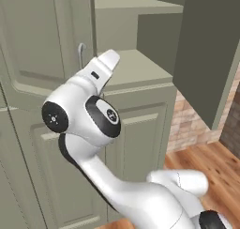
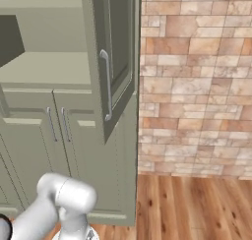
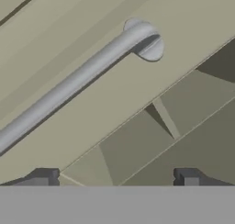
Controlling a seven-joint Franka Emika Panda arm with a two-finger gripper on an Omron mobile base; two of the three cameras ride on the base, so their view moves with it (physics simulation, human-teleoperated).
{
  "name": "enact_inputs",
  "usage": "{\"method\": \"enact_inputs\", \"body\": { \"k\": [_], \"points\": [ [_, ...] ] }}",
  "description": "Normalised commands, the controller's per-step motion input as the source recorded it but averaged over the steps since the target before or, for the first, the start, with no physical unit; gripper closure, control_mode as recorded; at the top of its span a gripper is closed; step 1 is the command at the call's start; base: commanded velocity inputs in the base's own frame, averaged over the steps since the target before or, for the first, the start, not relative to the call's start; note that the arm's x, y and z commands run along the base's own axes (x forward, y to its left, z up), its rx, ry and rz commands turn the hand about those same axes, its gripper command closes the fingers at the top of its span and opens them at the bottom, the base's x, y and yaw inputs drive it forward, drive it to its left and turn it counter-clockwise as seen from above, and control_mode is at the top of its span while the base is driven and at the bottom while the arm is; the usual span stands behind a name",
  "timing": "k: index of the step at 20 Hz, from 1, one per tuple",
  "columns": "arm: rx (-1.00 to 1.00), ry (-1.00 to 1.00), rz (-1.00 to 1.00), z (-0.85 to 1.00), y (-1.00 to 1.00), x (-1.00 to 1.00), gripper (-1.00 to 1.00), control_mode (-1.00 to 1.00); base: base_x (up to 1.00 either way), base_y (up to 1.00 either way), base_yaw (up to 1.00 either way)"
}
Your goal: Close all open cabinet doors.
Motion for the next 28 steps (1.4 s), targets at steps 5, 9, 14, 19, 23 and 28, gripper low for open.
{"method": "enact_inputs", "body": {
  "k": [5,9,14,19,23,28],
  "points": [
    [0.03,0.05,0.12,0.1,-0.21,0.97,-1.0,-1.0,0.0,0.0,0.0],
    [0.0,0.06,0.06,0.21,0.07,1.0,-1.0,-1.0,0.0,0.0,0.0],
    [0.0,0.01,0.07,0.23,0.3,0.85,-1.0,-1.0,0.0,0.0,0.0],
    [0.0,0.03,0.08,0.07,0.37,0.83,-1.0,-1.0,0.0,0.0,0.0],
    [0.0,0.02,0.07,0.0,0.37,0.81,-1.0,-1.0,0.0,0.0,0.0],
    [0.0,0.03,0.04,0.0,0.44,0.71,-1.0,-1.0,0.0,0.0,0.0]
  ]
}}
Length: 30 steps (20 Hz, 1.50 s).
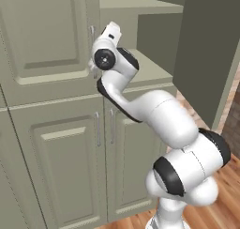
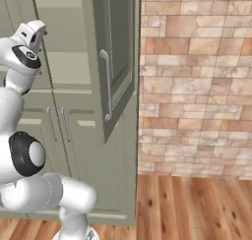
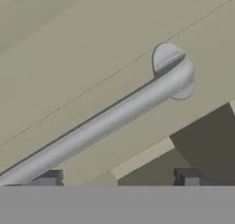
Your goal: Close all open cabinet doors.
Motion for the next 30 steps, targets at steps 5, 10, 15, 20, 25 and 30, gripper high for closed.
{"method": "enact_inputs", "body": {
  "k": [5,10,15,20,25,30],
  "points": [
    [0.0,0.03,0.0,-0.04,0.57,0.59,-1.0,-1.0,0.0,0.0,0.0],
    [-0.01,0.02,0.0,-0.13,0.6,0.24,-1.0,-1.0,0.0,0.0,0.0],
    [-0.04,-0.09,-0.04,-0.44,0.39,-0.65,-1.0,-1.0,0.0,0.0,0.0],
    [0.0,-0.23,-0.09,-0.54,0.11,-1.0,-1.0,-1.0,0.0,0.0,0.0],
    [0.07,-0.24,-0.11,-0.17,0.0,-0.84,-1.0,-1.0,0.0,0.0,0.0],
    [0.11,-0.09,-0.07,0.0,0.0,0.07,-1.0,-1.0,0.0,0.0,0.0]
  ]
}}
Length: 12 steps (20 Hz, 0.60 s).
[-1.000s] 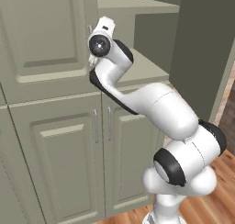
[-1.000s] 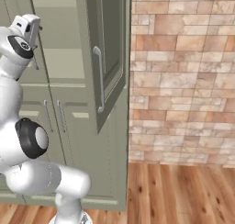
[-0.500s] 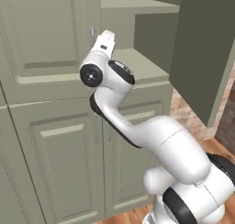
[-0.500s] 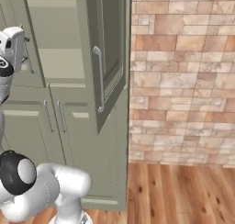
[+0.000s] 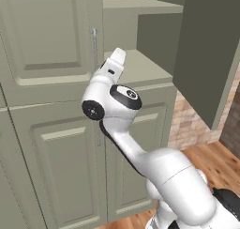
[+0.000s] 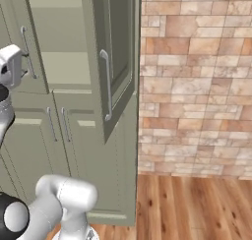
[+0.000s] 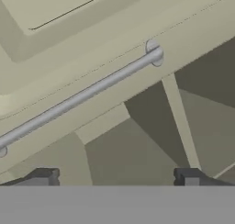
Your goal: Close all open cabinet doors.
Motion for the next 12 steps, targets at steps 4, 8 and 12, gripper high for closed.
{"method": "enact_inputs", "body": {
  "k": [4,8,12],
  "points": [
    [0.13,-0.04,-0.01,0.0,0.25,0.49,-1.0,-1.0,0.0,0.0,0.0],
    [0.09,-0.01,0.0,0.0,0.65,0.44,-1.0,-1.0,0.0,0.0,0.0],
    [0.1,0.0,0.0,0.0,0.57,0.5,-1.0,-1.0,0.0,0.0,0.0]
  ]
}}
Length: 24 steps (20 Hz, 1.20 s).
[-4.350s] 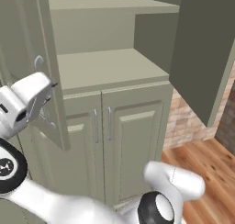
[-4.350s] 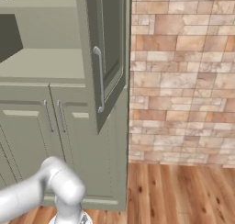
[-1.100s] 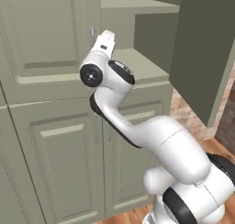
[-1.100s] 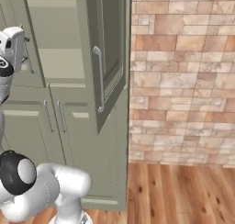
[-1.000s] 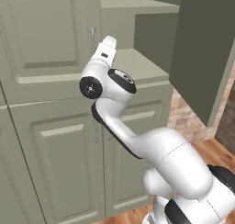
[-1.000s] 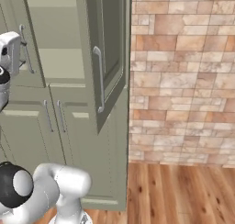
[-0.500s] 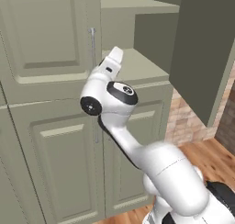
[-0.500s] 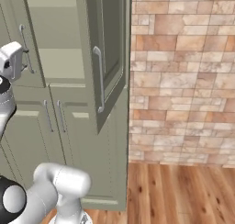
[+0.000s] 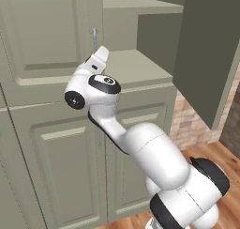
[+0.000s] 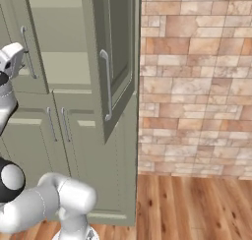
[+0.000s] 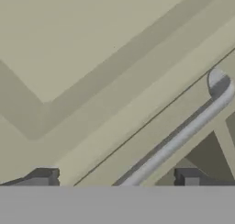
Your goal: Close all open cabinet doors.
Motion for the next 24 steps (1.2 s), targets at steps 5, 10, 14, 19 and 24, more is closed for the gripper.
{"method": "enact_inputs", "body": {
  "k": [5,10,14,19,24],
  "points": [
    [0.12,0.0,0.0,0.0,0.46,0.68,-1.0,-1.0,0.0,0.0,0.0],
    [0.1,-0.01,0.0,0.0,0.42,0.47,-1.0,-1.0,0.0,0.0,0.0],
    [0.0,-0.13,0.03,-0.04,0.61,-0.4,-1.0,-1.0,0.0,0.0,0.0],
    [0.0,-0.18,0.0,-0.03,0.43,-0.99,-1.0,-1.0,0.0,0.0,0.0],
    [0.1,-0.15,-0.01,0.0,-0.3,-1.0,-1.0,-1.0,0.0,0.0,0.0]
  ]
}}
